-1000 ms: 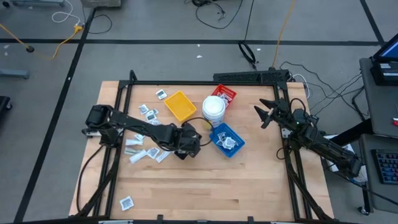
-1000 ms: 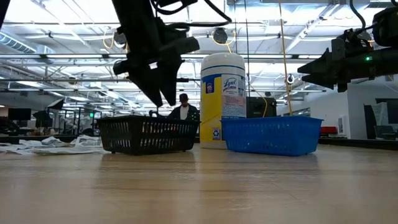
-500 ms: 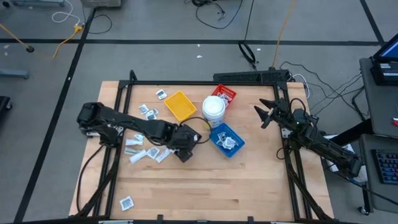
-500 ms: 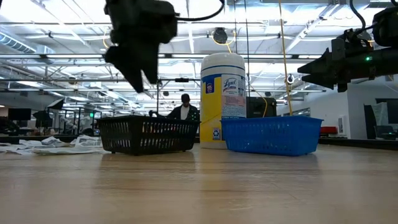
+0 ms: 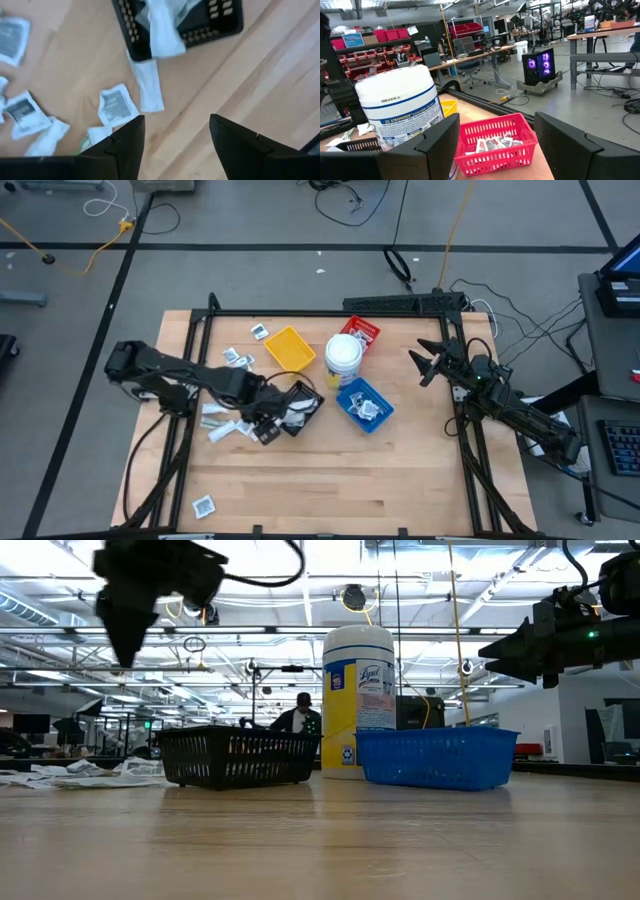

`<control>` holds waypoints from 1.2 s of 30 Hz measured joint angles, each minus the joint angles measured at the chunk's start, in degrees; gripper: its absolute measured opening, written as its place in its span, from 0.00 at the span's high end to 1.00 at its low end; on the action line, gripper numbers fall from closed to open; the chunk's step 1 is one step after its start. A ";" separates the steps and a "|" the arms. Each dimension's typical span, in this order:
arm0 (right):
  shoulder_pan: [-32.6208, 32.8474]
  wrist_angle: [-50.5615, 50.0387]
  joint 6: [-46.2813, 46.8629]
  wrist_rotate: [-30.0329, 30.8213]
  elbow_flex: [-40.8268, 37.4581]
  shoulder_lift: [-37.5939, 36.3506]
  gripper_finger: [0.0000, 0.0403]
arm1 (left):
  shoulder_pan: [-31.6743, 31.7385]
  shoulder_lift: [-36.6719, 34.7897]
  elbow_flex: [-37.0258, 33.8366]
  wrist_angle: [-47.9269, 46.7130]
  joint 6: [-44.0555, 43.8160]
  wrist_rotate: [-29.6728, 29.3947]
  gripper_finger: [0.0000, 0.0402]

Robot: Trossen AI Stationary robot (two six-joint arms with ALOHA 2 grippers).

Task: Pick & Place First Aid Supplies
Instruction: Put the bandage pack into the black bin

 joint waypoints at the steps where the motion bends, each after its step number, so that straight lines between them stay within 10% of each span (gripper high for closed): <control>1: 0.00 -0.02 -0.01 0.00 -0.02 -0.01 0.37 | -0.67 -1.00 -1.57 0.89 -0.86 -0.03 0.44; 17: 0.00 -0.01 -0.02 0.00 -0.01 0.00 0.37 | -5.96 1.19 -19.41 19.89 -3.97 -4.81 0.46; 36: 0.00 0.00 0.00 0.00 -0.01 0.00 0.37 | -8.92 4.53 -24.21 29.38 -2.46 -8.13 0.56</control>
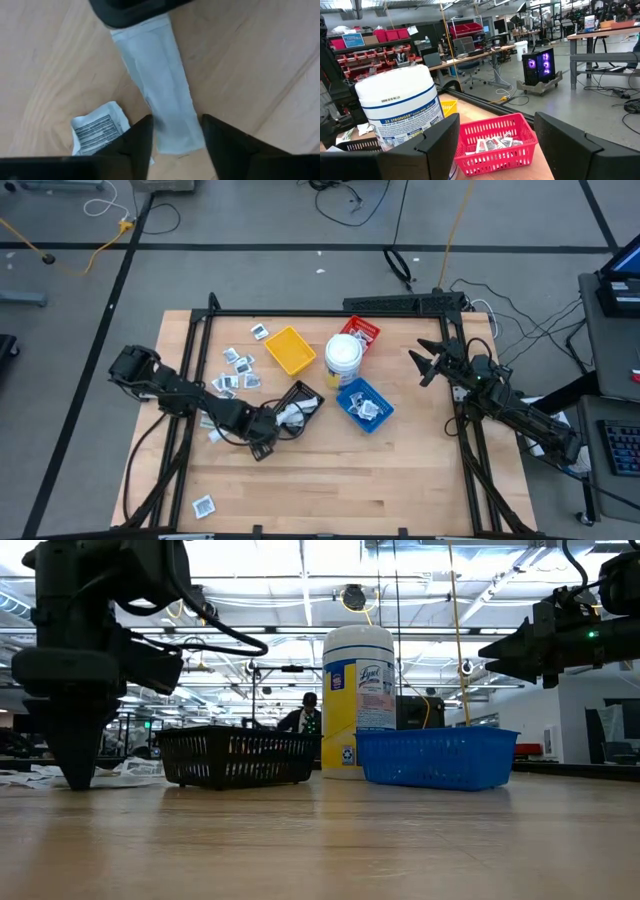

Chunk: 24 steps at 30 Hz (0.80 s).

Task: Pick & Place First Aid Supplies
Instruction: Put the bandage pack into the black bin

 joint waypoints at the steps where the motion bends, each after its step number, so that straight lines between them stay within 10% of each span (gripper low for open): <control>1: 0.00 0.00 0.00 0.00 0.00 -0.01 0.37 | 0.00 0.00 0.00 -0.10 0.00 0.00 0.60; 9: 0.00 0.00 0.00 0.00 0.00 0.00 0.37 | 0.07 0.00 -0.04 -0.49 -0.51 0.50 0.97; 24: 0.00 0.01 0.00 0.00 0.00 -0.02 0.37 | -1.36 -17.84 -0.15 -11.32 -2.28 2.02 0.99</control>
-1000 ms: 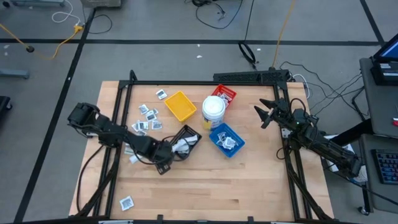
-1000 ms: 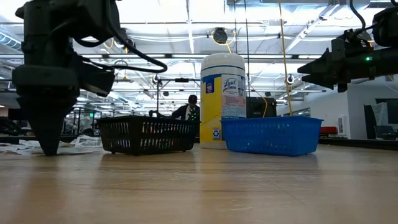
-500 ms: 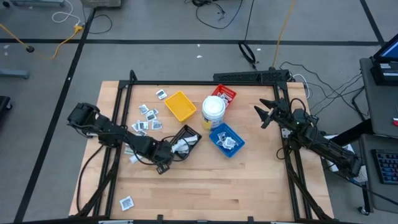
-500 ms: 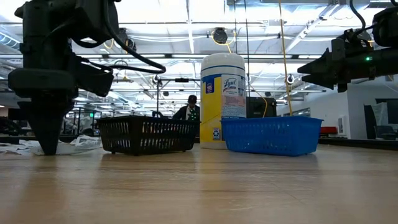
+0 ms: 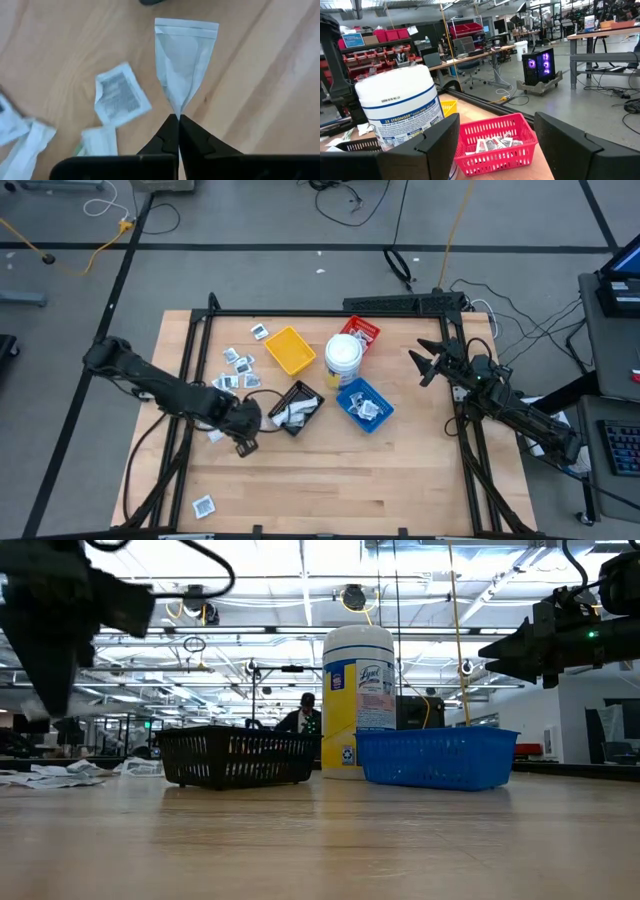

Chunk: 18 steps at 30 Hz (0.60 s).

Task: Pick & Place First Aid Supplies
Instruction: Put the bandage pack into the black bin

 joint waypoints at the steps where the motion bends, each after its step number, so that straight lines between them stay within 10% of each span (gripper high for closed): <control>1: 0.00 -0.03 -0.01 0.00 -0.01 0.02 0.37 | -0.20 -1.22 0.00 -0.78 -0.47 0.41 0.99; 18: 0.00 -0.01 0.01 0.00 0.00 0.02 0.37 | 8.98 6.92 13.42 -5.92 2.31 4.78 1.00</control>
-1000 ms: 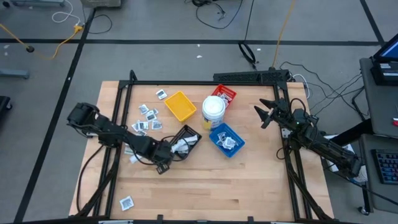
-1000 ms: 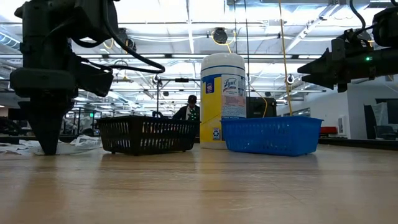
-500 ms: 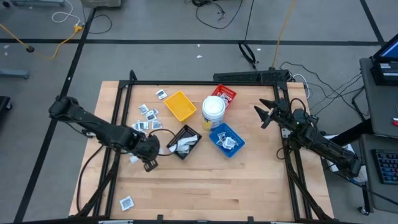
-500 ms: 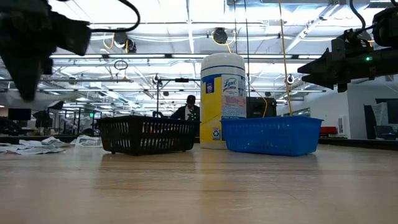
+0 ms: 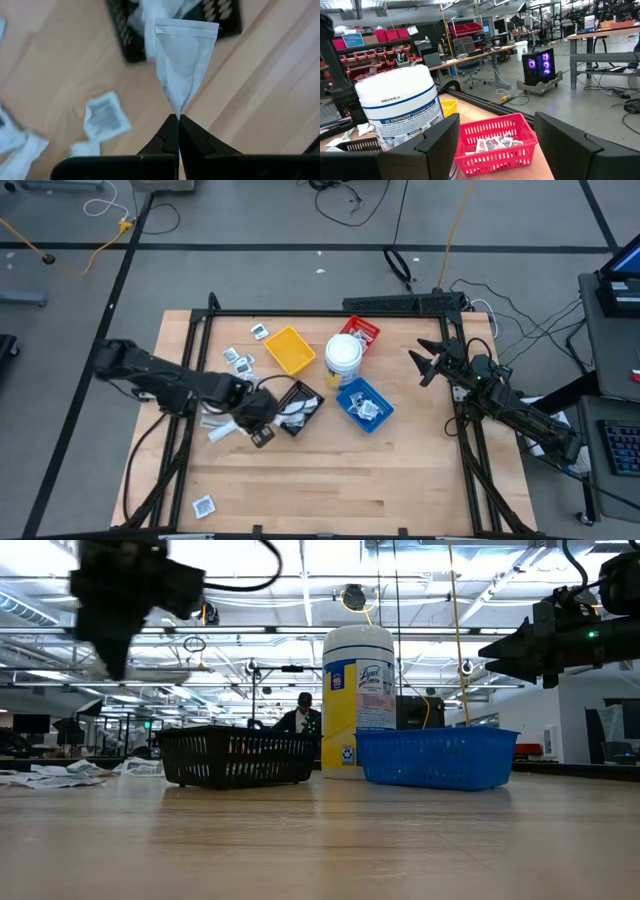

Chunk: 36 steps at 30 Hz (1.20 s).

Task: Pick & Place First Aid Supplies
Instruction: Put the bandage pack into the black bin

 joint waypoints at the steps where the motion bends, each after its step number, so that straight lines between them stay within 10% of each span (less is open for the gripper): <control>1: 0.00 0.00 -0.02 0.00 0.00 -0.01 0.37 | 0.78 0.96 1.26 -0.42 0.66 0.15 1.00; 11: 0.00 0.00 -0.01 0.00 0.00 -0.01 0.37 | 6.71 8.06 13.88 -4.94 4.78 -0.50 1.00; 26: 0.00 0.02 0.00 -0.02 0.00 -0.02 0.37 | 8.77 23.41 14.12 4.48 3.14 0.65 1.00; 36: 0.00 0.00 -0.02 -0.01 0.00 0.00 0.37 | 9.26 23.23 14.12 5.76 0.60 -2.26 0.78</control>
